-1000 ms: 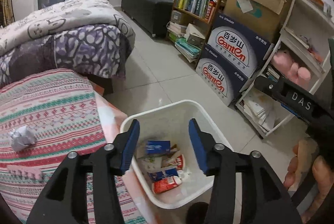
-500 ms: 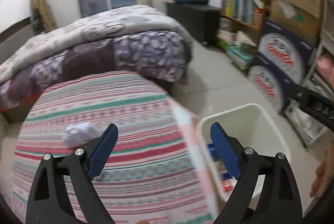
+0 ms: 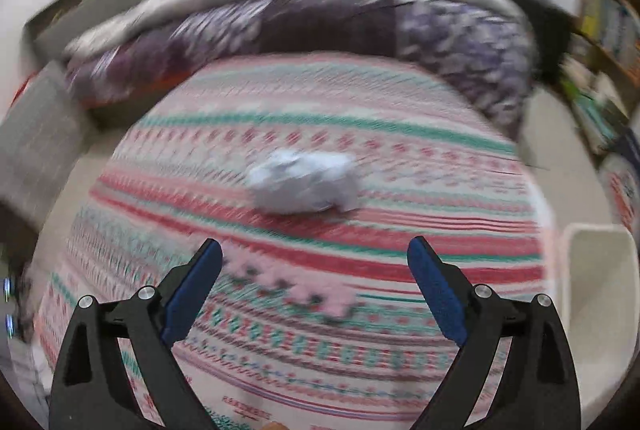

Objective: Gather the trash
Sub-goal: 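Lower the left gripper and grasp the pink fuzzy strip, then grasp the white crumpled paper bundle with the right gripper while the left holds the pink strip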

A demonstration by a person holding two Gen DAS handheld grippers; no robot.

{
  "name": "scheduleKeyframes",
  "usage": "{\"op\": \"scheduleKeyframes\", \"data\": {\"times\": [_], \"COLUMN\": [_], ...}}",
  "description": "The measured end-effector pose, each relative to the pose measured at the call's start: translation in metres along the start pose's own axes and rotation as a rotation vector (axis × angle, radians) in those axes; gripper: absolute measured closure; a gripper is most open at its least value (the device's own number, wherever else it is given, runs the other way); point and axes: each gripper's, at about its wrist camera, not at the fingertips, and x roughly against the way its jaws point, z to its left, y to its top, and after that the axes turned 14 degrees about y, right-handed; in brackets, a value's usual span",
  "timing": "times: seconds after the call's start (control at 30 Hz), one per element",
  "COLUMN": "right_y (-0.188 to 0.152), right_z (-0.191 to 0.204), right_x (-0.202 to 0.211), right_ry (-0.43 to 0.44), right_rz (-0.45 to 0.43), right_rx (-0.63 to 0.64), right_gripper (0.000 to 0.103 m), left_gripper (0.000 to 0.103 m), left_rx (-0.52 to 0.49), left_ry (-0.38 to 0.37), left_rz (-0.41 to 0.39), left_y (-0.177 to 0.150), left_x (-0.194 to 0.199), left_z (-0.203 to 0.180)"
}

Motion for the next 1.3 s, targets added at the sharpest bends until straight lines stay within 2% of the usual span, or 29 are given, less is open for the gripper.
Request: {"op": "scheduleKeyframes", "data": {"times": [0.13,0.27,0.4,0.47,0.57,0.63,0.67,0.7,0.77,0.97,1.13,1.3], "right_y": [-0.002,-0.005,-0.008,-0.010,-0.013,-0.015,-0.015,-0.016,-0.019,-0.030,-0.048,-0.065], "right_z": [0.008,0.014,0.023,0.028,0.033,0.038,0.040,0.043,0.051,0.083,0.122,0.163], "right_x": [-0.006,-0.011,-0.016,-0.019,-0.025,-0.029,-0.030,-0.032,-0.036,-0.049,-0.064,-0.083], "right_ry": [0.010,0.015,0.024,0.027,0.026,0.027,0.029,0.031,0.040,0.101,0.163,0.266], "right_rz": [0.020,0.042,0.060,0.069,0.083,0.092,0.095,0.099,0.109,0.154,0.201,0.232], "right_rx": [0.027,0.044,0.058,0.065,0.072,0.076,0.078,0.082,0.096,0.166,0.257,0.269], "right_gripper": [0.007,0.007,0.007,0.007,0.007,0.007,0.007,0.007,0.007,0.007,0.007,0.007], "left_gripper": [0.012,0.012,0.012,0.012,0.013,0.024,0.036,0.057,0.068,0.072,0.072,0.072], "left_rx": [0.106,0.142,0.139,0.110,0.011,0.001,-0.006,-0.016,-0.048,-0.114,-0.067,0.024], "left_ry": [0.045,0.068,0.045,0.019,0.003,-0.050,-0.062,-0.080,-0.119,-0.132,-0.104,-0.094], "left_rz": [0.150,0.238,0.303,0.279,0.205,0.195,0.190,0.185,0.183,0.152,0.123,0.094], "left_y": [-0.002,-0.005,-0.006,-0.005,-0.004,-0.005,-0.005,-0.005,-0.004,-0.012,-0.004,0.009], "left_x": [-0.041,-0.067,-0.086,-0.088,-0.085,-0.086,-0.085,-0.084,-0.082,-0.084,-0.084,-0.082], "left_z": [0.019,0.025,0.024,0.022,0.016,0.020,0.024,0.026,0.030,0.064,0.112,0.158]}}
